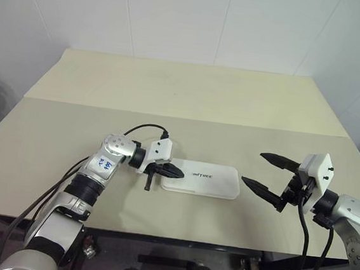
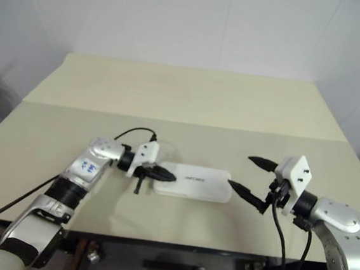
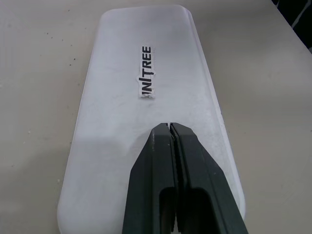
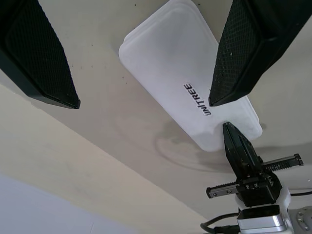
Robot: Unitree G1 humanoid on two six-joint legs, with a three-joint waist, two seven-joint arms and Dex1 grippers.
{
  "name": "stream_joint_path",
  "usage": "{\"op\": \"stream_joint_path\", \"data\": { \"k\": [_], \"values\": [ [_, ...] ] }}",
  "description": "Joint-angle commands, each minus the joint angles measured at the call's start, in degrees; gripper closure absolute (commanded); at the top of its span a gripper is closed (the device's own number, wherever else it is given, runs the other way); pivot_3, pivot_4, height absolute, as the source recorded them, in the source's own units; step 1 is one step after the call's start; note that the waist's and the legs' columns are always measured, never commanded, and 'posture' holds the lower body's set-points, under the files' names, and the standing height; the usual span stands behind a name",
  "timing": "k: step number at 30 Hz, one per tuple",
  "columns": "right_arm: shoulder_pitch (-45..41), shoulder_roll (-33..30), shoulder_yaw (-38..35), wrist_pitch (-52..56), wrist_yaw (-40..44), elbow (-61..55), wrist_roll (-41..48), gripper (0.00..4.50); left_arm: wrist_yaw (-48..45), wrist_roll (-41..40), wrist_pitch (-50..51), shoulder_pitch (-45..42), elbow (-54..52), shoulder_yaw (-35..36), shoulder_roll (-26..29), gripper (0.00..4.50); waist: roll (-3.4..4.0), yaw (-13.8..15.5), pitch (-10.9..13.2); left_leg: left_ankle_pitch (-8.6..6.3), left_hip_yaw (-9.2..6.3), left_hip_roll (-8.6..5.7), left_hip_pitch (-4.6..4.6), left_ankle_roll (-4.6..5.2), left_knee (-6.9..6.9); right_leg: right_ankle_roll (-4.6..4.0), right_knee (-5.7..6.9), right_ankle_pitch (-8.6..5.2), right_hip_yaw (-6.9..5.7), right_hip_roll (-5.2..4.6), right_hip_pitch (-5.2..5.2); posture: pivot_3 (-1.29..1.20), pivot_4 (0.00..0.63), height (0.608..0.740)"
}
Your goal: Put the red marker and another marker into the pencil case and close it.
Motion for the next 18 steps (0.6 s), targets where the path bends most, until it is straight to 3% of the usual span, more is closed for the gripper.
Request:
{"op": "stream_joint_path", "data": {
  "k": [1, 6, 7, 9, 13, 18],
  "values": [
    [-0.36, 0.12, -0.36, -1.08, -0.12, -1.93, 0.37, 0.00, 0.41, -2.61, 3.12, 1.31, -2.40, 1.96, -0.60, 4.46, 0.00, 0.04, 0.00, 0.00, 0.00, 0.00, -0.02, 0.00, 0.00, 0.02, -0.02, 0.01, 0.00, -0.01, 0.00, 0.00, 0.150, 0.740],
    [-1.43, -0.97, -0.17, -1.76, 2.05, 0.80, 0.12, 0.00, -2.84, -14.38, 8.19, 3.47, -8.25, 11.52, 1.53, 4.46, -0.01, -0.15, 0.01, -0.04, -0.07, 0.04, -0.16, 0.04, -0.08, 0.05, 0.04, 0.03, -0.03, 0.00, -0.22, 0.00, 0.150, 0.740],
    [-1.95, -1.26, -0.11, -2.07, 2.79, 1.89, -0.12, 0.00, -3.74, -15.67, 7.44, 4.08, -9.38, 13.08, 2.80, 4.29, -0.01, -0.15, 0.01, -0.05, -0.05, 0.06, -0.20, 0.05, -0.12, 0.03, 0.06, 0.02, -0.04, 0.00, -0.30, 0.00, 0.150, 0.740],
    [-2.66, -1.77, -0.33, -2.73, 4.26, 3.79, -0.43, 0.00, -3.44, -16.96, 7.66, 4.56, -10.96, 14.85, 4.13, 3.87, 0.00, -0.11, 0.01, -0.06, -0.02, 0.08, -0.19, 0.05, -0.18, -0.01, 0.08, 0.00, -0.05, 0.00, -0.35, 0.00, 0.150, 0.740],
    [-5.62, -2.62, 0.83, -4.32, 6.83, 8.25, -1.61, 0.00, -5.12, -20.14, 8.70, 7.60, -13.37, 19.73, 9.45, 2.57, 0.01, -0.13, 0.01, -0.06, -0.01, 0.06, -0.16, 0.05, -0.21, -0.04, 0.06, -0.02, -0.08, -0.05, -0.34, 0.00, 0.150, 0.740],
    [-7.94, -3.89, 0.90, -5.64, 9.46, 11.86, -2.41, 0.00, -4.37, -21.85, 9.40, 9.59, -13.03, 22.70, 12.12, 0.86, 0.01, 0.08, 0.02, -0.06, 0.00, 0.07, -0.17, 0.05, -0.21, -0.04, 0.04, -0.02, -0.09, -0.06, -0.34, 0.00, 0.150, 0.740]
  ]
}}
